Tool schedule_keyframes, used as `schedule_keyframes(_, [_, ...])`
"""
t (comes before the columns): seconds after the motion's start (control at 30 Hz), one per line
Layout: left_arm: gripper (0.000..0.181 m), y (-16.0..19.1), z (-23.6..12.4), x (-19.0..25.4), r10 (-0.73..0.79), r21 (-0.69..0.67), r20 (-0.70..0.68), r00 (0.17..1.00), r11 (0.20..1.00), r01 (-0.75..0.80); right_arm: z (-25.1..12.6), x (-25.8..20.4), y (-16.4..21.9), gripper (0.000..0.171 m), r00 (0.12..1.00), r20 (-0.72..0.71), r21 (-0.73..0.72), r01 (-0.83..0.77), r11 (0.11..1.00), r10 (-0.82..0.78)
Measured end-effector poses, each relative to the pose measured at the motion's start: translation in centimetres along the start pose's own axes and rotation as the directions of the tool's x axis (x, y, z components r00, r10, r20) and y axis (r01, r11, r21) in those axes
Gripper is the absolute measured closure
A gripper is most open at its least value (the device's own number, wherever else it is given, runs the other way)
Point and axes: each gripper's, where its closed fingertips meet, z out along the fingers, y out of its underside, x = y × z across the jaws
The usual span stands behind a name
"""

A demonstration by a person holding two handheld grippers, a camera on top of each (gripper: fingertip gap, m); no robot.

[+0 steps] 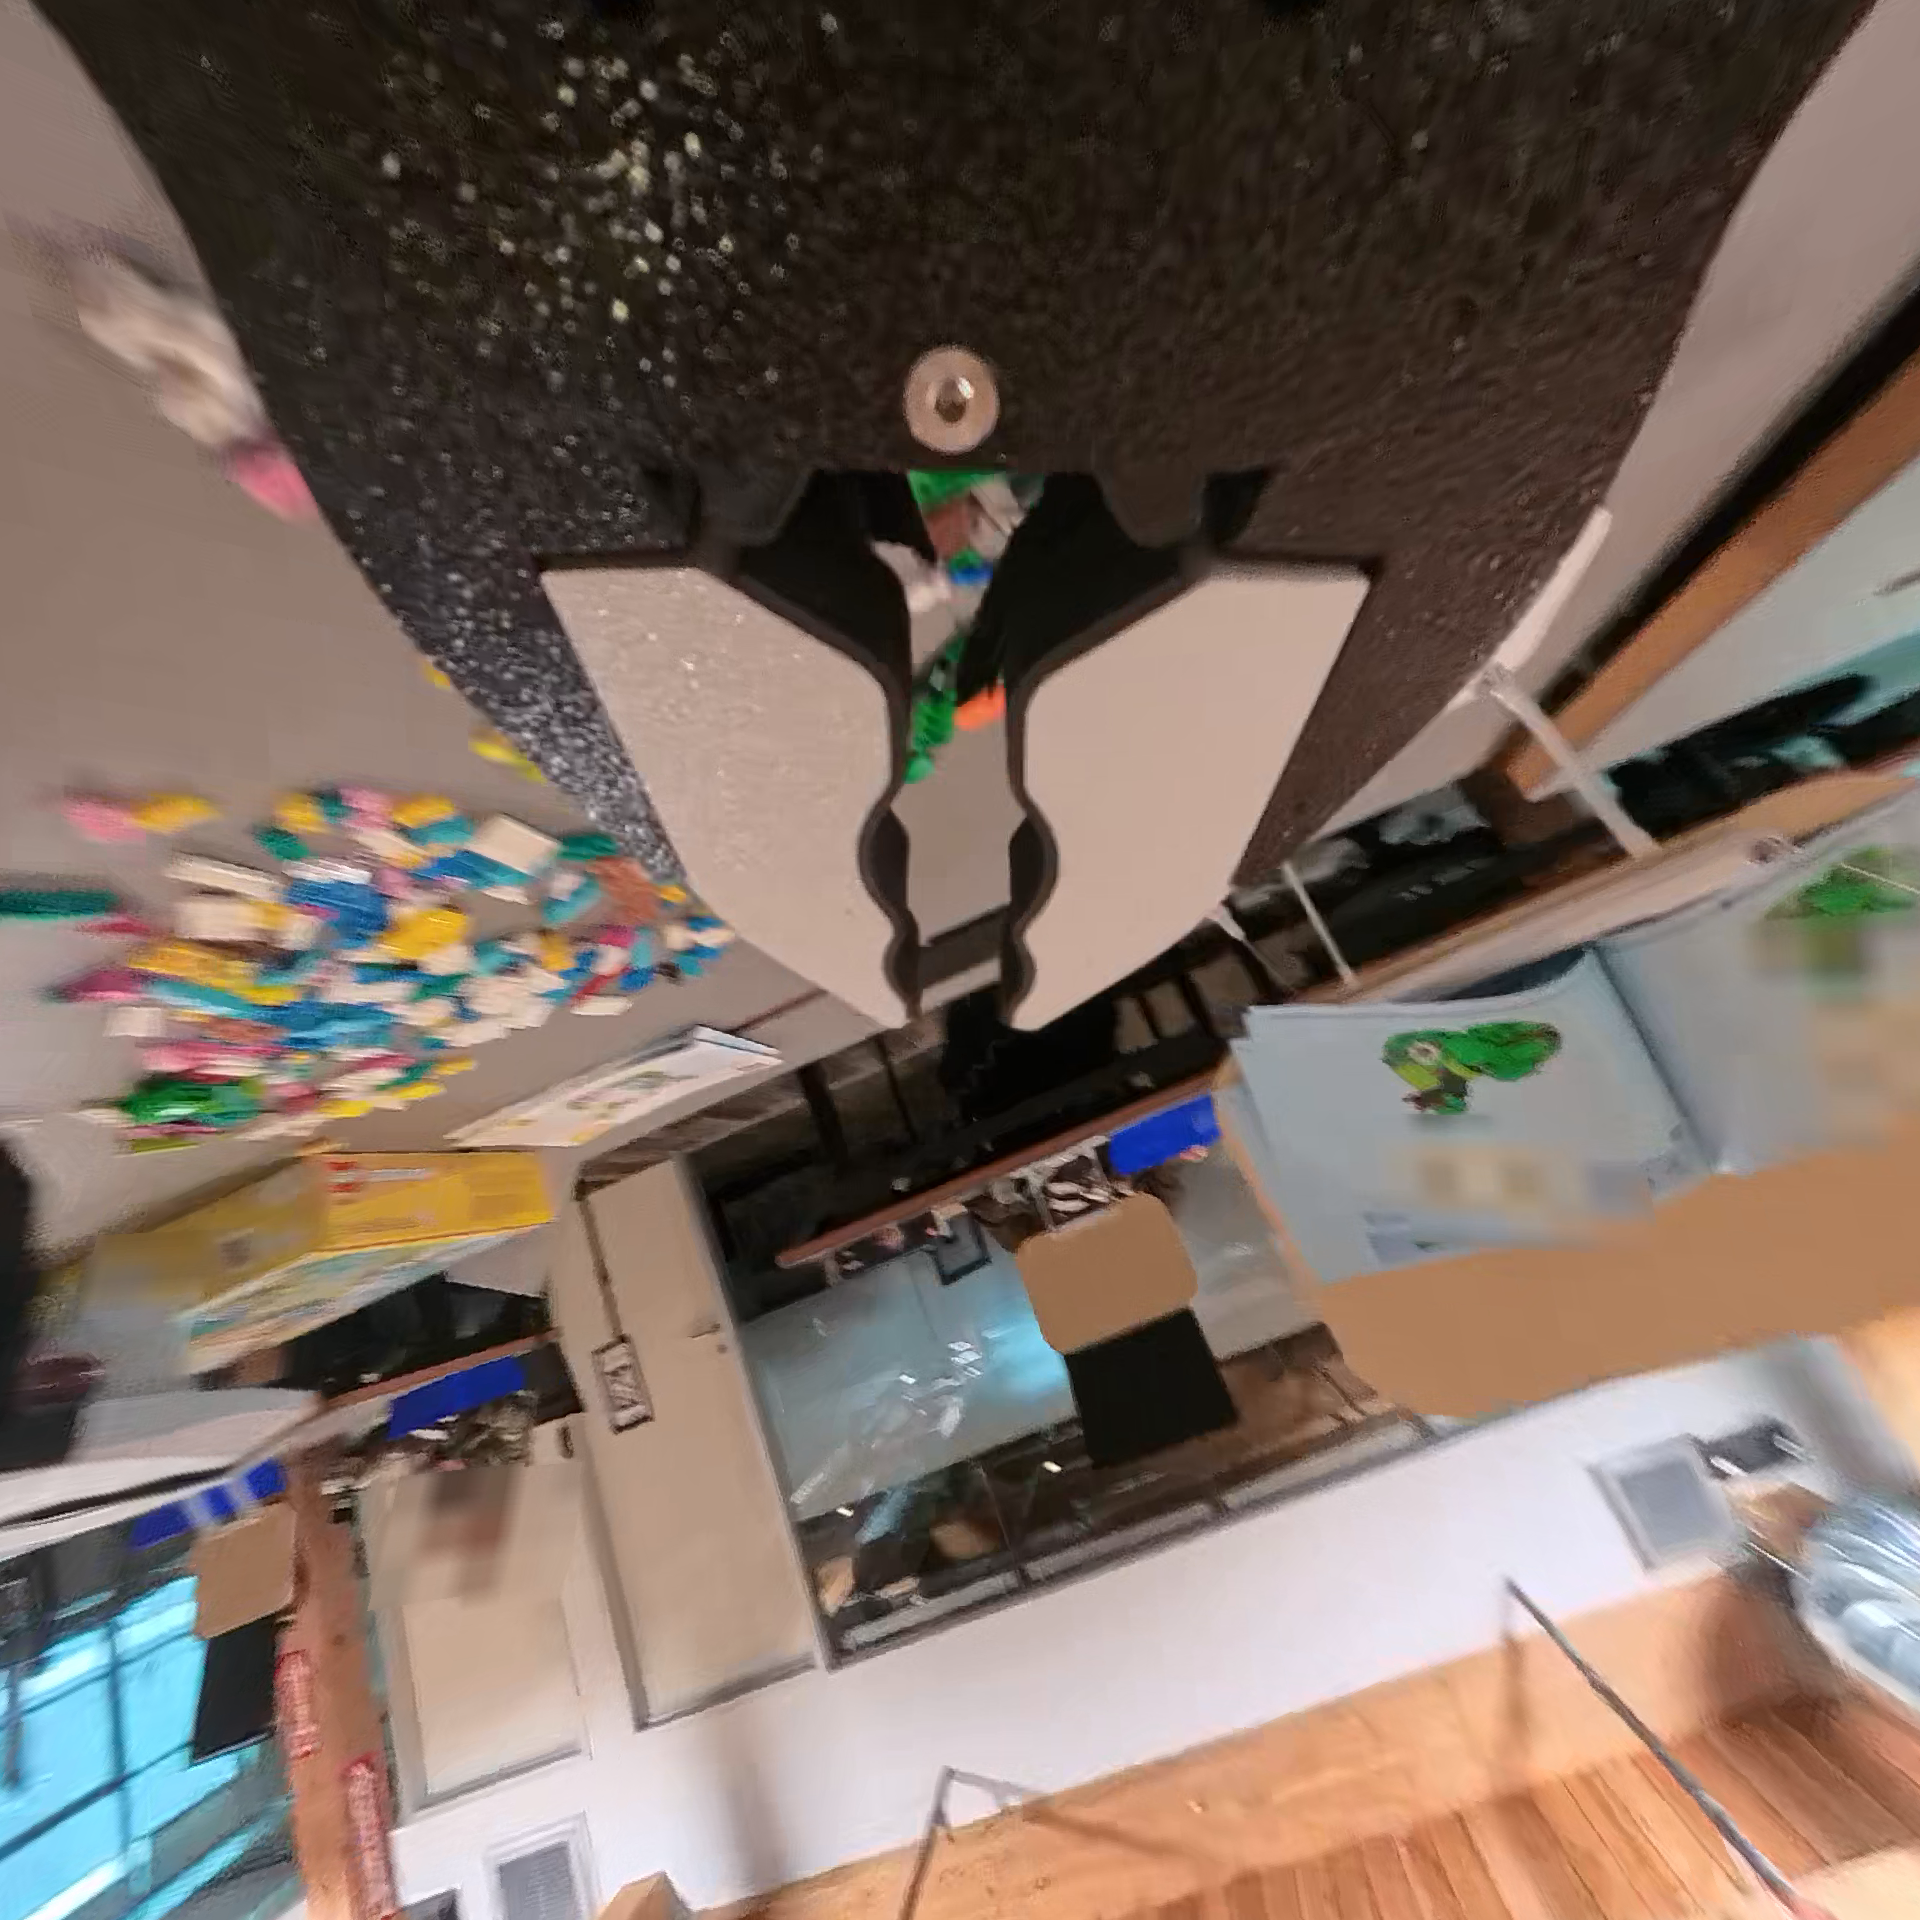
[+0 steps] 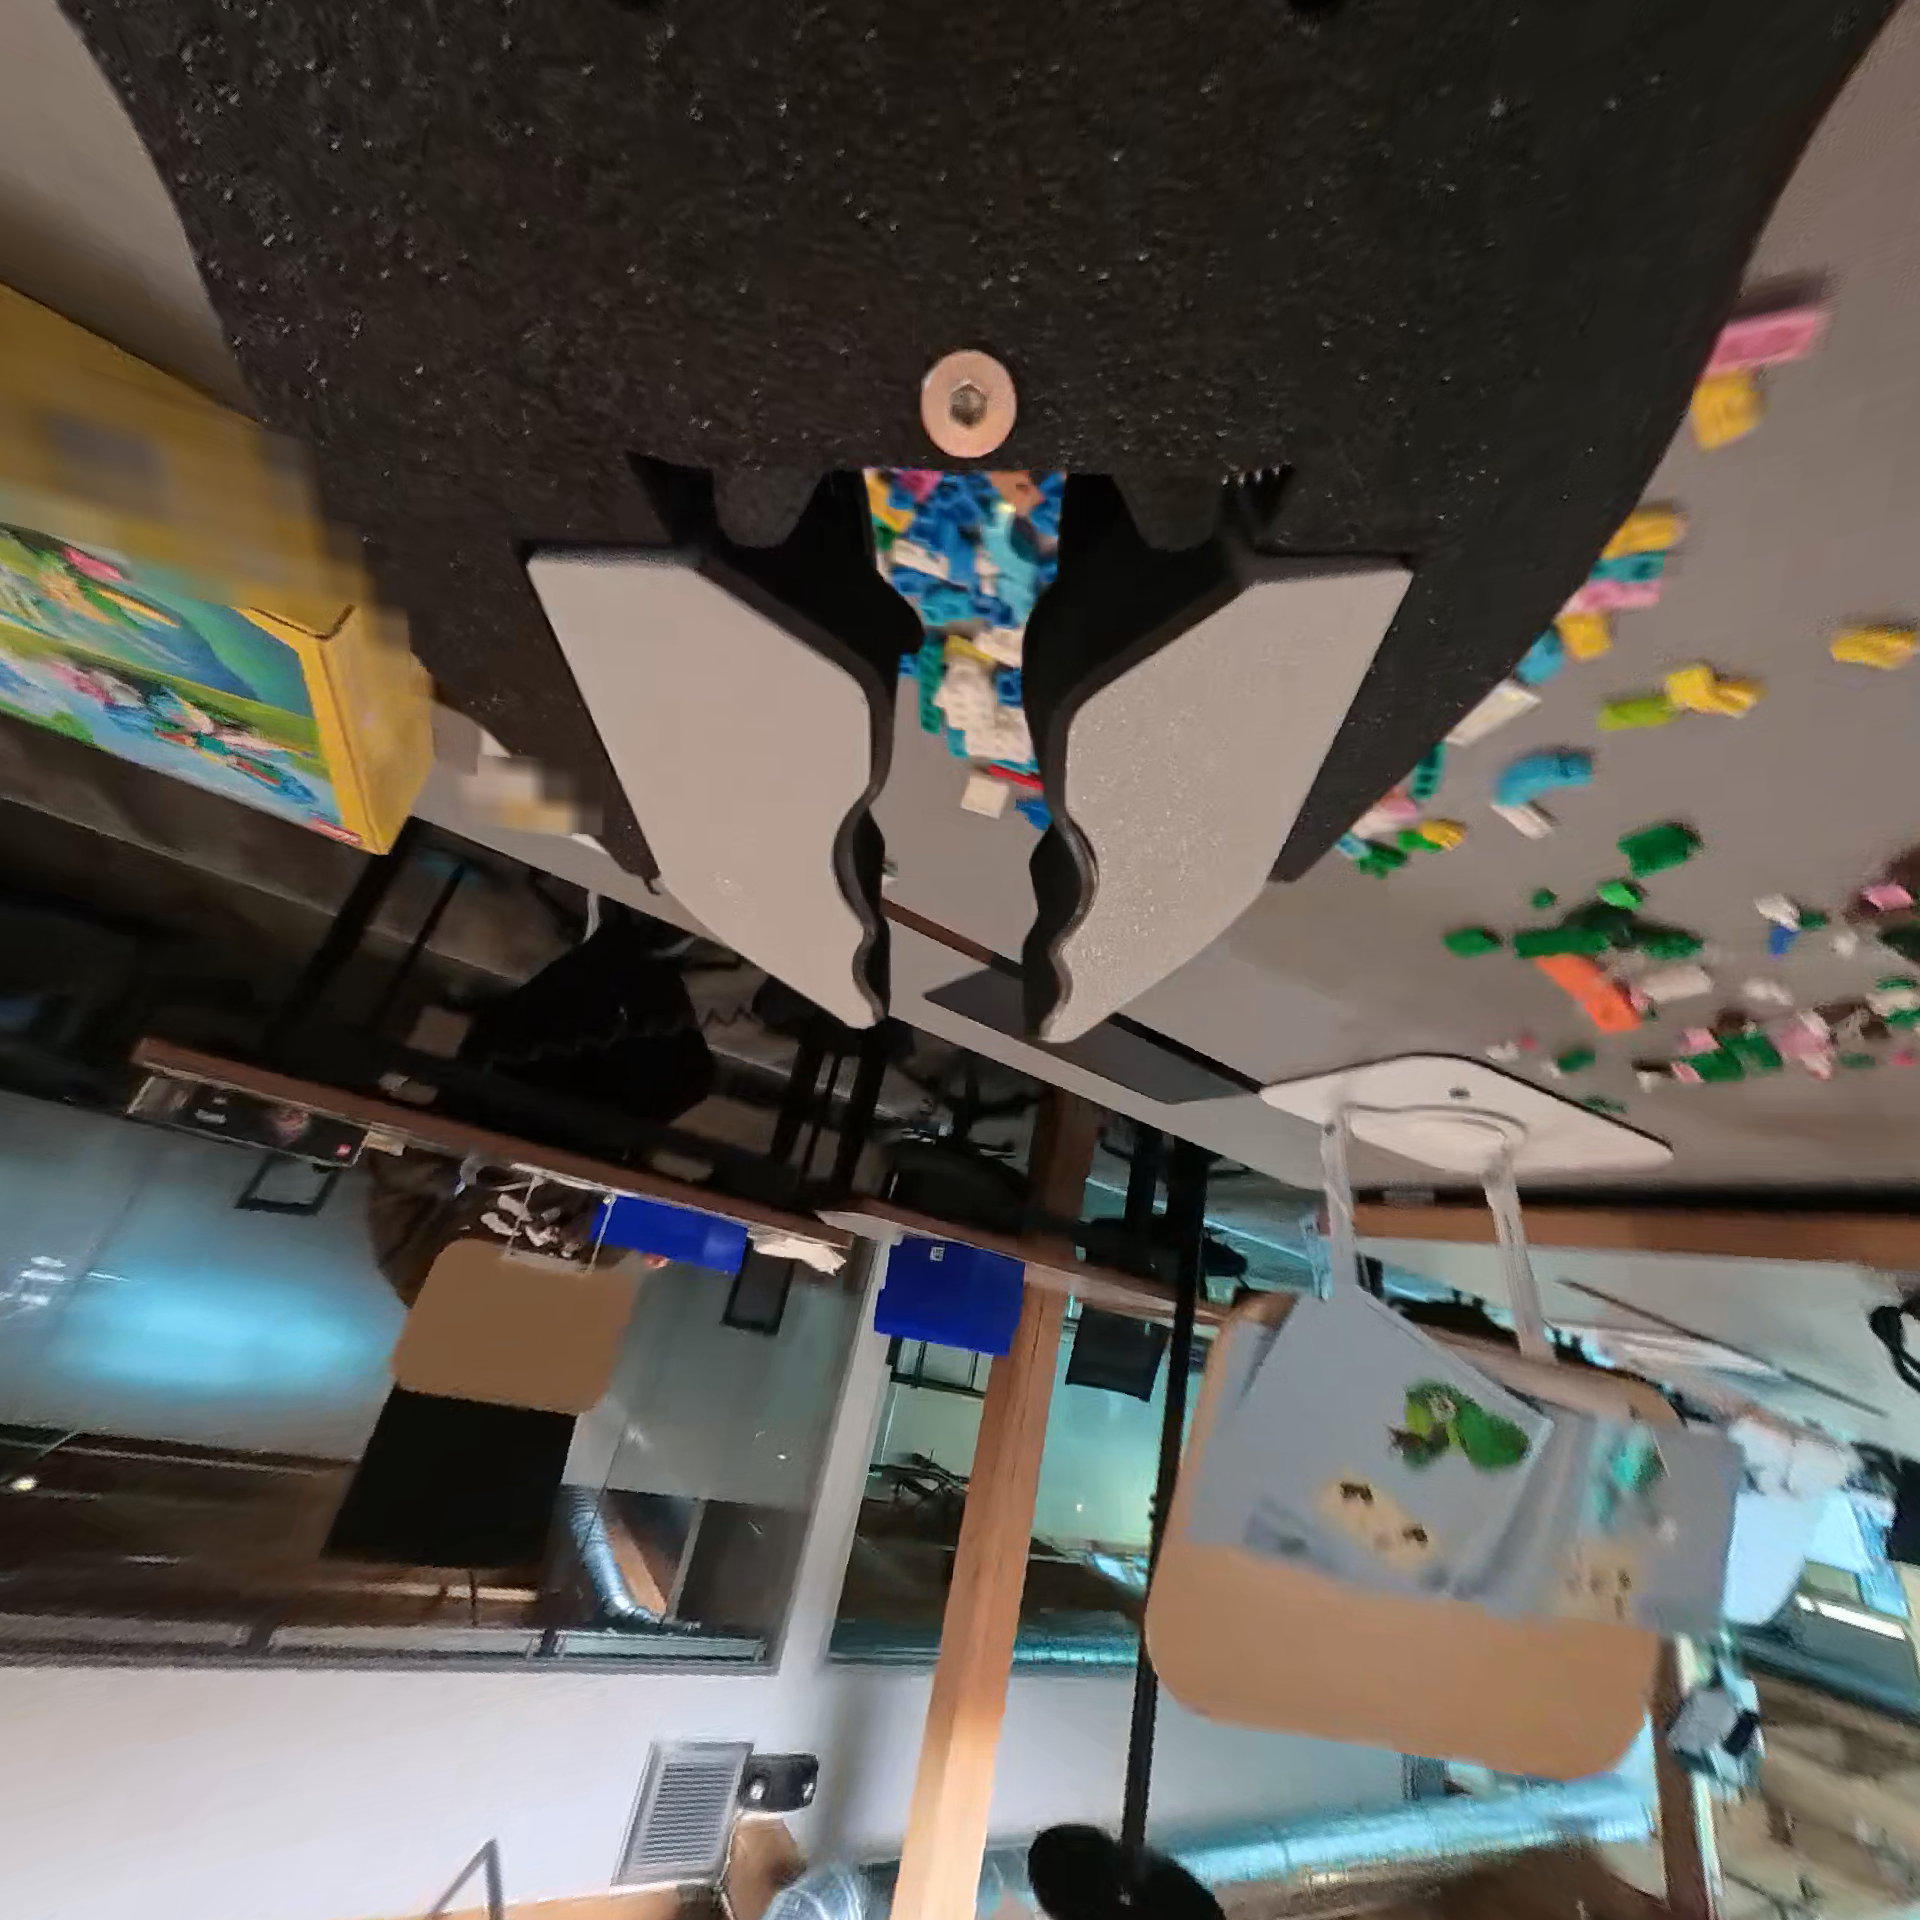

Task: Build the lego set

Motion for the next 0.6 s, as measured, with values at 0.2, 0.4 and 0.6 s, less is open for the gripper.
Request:
schedule_keyframes(0.2, [0.169, 2.5, 7.7, 1.9, 0.087, 0.066, -0.081, 0.993, 0.994, -0.082, -0.7, 1.9, 2.4, 0.159, 0.961, -0.103, 0.023, 0.261, 0.965, -0.258])
schedule_keyframes(0.4, [0.173, 2.6, 8.6, 3.4, 0.036, 0.136, -0.217, 0.976, 0.991, -0.006, -1.6, 2.1, 2.9, 0.161, 0.948, -0.143, 0.010, 0.287, 0.958, -0.283])
schedule_keyframes(0.6, [0.172, 2.3, 7.8, 3.3, -0.104, 0.100, -0.232, 0.967, 0.986, 0.130, -3.4, 4.2, 3.0, 0.164, 0.935, -0.266, -0.017, 0.238, 0.971, -0.234])
